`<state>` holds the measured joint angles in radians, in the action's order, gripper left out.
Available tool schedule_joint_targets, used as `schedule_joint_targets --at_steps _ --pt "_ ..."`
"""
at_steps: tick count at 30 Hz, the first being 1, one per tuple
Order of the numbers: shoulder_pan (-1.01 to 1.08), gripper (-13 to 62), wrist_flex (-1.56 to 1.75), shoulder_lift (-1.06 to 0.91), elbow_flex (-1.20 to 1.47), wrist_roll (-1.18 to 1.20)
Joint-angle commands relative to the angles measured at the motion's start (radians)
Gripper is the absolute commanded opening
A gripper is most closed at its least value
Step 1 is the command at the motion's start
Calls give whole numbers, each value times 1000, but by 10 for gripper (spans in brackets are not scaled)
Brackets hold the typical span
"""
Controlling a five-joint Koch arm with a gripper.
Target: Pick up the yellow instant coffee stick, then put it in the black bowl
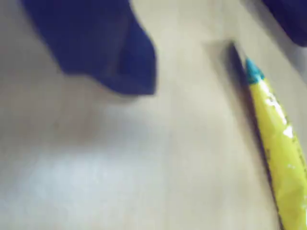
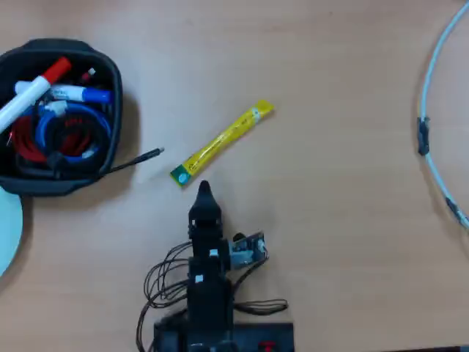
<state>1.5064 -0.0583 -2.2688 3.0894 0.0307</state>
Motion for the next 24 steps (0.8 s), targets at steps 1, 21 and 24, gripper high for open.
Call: schedule_joint_targets --at_steps 1,21,24 --pt "-6 522 -57 -74 14 40" --pt "-66 523 -894 -78 -629 -135" --pt "-63 522 -1022 -64 -788 -164"
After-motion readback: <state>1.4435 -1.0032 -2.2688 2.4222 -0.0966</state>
